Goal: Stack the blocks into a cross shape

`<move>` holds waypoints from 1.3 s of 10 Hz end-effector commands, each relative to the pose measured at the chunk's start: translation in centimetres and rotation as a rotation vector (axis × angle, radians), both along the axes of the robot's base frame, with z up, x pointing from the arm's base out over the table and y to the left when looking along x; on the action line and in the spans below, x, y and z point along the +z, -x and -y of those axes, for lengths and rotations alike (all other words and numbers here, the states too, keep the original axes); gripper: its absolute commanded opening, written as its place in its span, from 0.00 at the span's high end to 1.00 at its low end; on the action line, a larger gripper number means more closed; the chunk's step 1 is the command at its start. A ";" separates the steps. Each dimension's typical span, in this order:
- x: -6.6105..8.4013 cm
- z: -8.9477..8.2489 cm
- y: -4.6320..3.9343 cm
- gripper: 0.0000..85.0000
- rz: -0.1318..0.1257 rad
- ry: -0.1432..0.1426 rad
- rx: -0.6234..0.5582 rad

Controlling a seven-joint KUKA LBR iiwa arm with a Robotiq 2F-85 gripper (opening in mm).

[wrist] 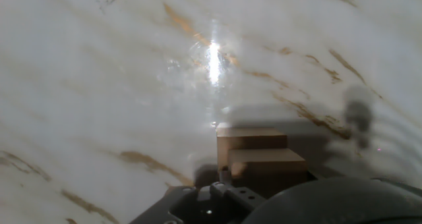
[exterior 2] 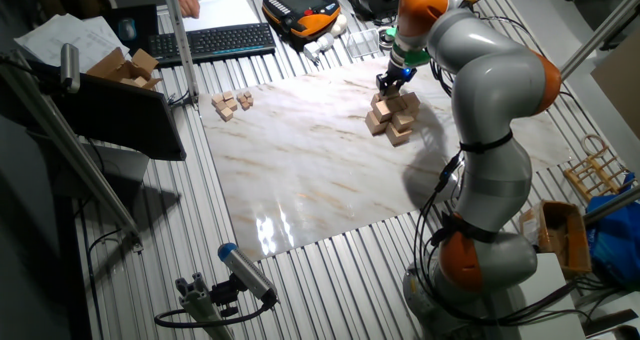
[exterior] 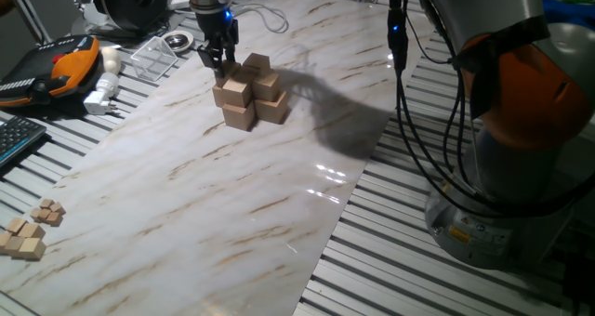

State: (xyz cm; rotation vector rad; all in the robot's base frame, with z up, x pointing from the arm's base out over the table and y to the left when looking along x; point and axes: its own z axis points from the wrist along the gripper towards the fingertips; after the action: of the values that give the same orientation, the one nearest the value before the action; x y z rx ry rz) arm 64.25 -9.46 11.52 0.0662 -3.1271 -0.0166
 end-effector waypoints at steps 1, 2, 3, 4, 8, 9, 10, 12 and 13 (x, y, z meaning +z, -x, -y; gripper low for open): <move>0.0 0.0 0.00 0.40 0.002 0.003 0.000; 0.0 0.0 0.00 0.20 0.004 0.004 -0.002; 0.0 0.0 -0.01 0.20 0.007 0.006 -0.003; 0.0 0.0 -0.01 0.20 0.010 0.006 -0.005; 1.3 -0.9 -0.47 0.20 -0.002 0.023 -0.005; 2.5 -1.6 -0.85 0.20 -0.019 0.026 -0.008; 3.2 -2.2 -1.12 0.20 -0.027 0.012 0.000; 4.2 -3.6 -1.79 0.40 -0.060 -0.023 0.023; 5.0 -4.7 -2.07 0.60 -0.087 -0.038 0.016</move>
State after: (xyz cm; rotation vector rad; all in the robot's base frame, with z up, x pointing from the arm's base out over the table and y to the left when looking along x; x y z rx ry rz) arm 66.35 -4.70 16.62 0.0907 -3.0411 -0.0733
